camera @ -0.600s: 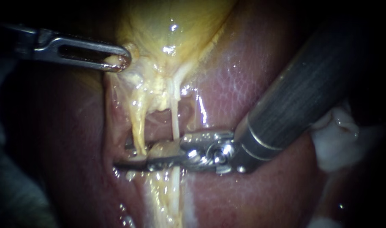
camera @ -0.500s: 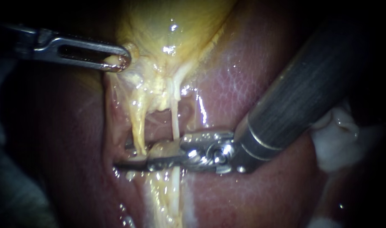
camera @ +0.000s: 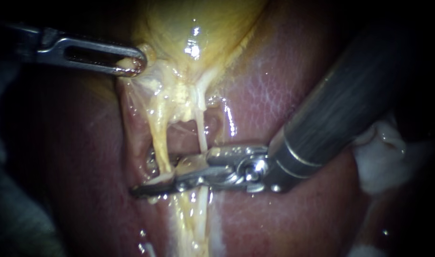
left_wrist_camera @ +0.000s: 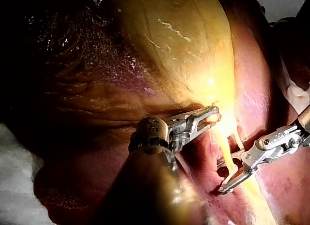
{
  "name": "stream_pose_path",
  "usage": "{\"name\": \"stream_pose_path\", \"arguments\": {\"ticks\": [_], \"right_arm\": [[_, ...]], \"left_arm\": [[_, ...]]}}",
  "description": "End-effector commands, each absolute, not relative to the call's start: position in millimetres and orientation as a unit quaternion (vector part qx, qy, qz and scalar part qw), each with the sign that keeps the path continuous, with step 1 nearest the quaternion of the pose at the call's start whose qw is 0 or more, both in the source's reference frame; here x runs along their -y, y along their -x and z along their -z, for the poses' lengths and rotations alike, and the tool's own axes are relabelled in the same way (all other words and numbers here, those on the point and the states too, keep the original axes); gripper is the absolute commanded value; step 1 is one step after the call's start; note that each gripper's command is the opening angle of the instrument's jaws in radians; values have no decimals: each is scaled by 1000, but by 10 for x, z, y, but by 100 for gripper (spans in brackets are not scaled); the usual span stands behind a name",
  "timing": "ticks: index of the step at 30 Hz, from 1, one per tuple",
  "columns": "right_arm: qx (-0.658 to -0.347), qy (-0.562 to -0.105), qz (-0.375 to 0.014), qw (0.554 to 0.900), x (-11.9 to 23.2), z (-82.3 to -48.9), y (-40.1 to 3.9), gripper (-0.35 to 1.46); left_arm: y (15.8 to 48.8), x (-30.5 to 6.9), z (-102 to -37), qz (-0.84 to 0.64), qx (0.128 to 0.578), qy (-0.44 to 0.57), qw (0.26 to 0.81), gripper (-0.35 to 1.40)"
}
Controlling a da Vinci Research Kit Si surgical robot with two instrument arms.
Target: Clipping second clip left tube
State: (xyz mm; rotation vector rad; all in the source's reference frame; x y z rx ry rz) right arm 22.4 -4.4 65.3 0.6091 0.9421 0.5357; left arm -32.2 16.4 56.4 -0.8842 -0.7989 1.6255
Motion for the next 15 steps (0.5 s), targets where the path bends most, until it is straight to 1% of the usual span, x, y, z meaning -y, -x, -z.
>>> {"name": "stream_pose_path", "arguments": {"ticks": [1, 5, 10, 13, 15], "right_arm": [[-442, -287, -250, 812, 41, -650, -221, 50], [-443, -292, -247, 811, 31, -639, -207, 50], [-446, -297, -245, 808, 29, -633, -193, 50], [-454, -326, -224, 798, 30, -632, -186, 50], [-458, -334, -207, 797, 30, -631, -182, 50]], "left_arm": [[321, -164, -564, -682, 335, 371, 534, -35], [321, -165, -564, -682, 336, 371, 534, -35], [321, -165, -564, -682, 336, 371, 533, -35], [321, -165, -564, -682, 336, 371, 533, -35], [320, -165, -564, -682, 336, 371, 533, -35]]}}
